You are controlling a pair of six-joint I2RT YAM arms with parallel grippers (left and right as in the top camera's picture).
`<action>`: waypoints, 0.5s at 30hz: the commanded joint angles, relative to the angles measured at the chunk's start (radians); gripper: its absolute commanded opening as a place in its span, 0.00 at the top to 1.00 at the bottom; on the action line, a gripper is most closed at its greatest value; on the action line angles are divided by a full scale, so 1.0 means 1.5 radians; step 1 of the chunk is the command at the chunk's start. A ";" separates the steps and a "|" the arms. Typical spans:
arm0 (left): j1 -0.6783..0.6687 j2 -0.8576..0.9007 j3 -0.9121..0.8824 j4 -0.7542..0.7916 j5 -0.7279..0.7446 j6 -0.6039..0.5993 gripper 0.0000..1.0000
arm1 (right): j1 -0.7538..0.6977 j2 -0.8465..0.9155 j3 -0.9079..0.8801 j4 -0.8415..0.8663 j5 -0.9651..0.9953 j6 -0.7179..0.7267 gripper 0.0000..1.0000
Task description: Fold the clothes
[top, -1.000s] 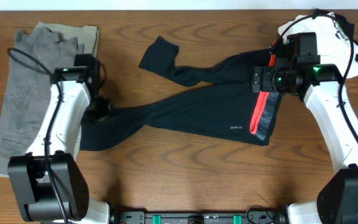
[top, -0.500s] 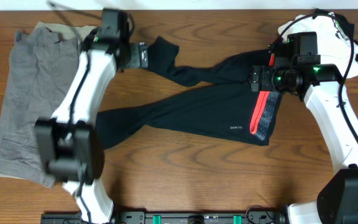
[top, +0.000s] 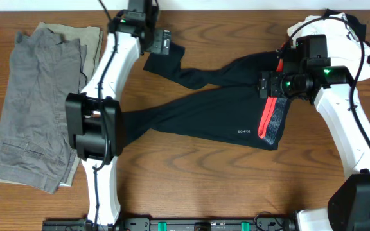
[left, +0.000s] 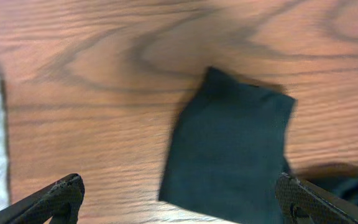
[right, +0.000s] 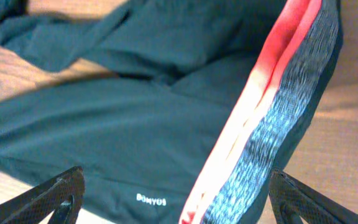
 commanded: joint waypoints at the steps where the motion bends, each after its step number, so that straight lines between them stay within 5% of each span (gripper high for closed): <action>1: -0.014 0.040 0.014 0.000 0.001 0.047 0.03 | 0.007 -0.006 -0.001 -0.004 -0.008 -0.009 0.07; 9: -0.055 0.085 0.014 -0.009 -0.020 0.098 0.04 | 0.007 -0.006 -0.001 -0.001 -0.020 -0.009 0.06; 15: -0.068 0.104 0.011 -0.016 -0.055 0.098 0.14 | 0.007 -0.006 -0.001 0.001 -0.020 -0.009 0.05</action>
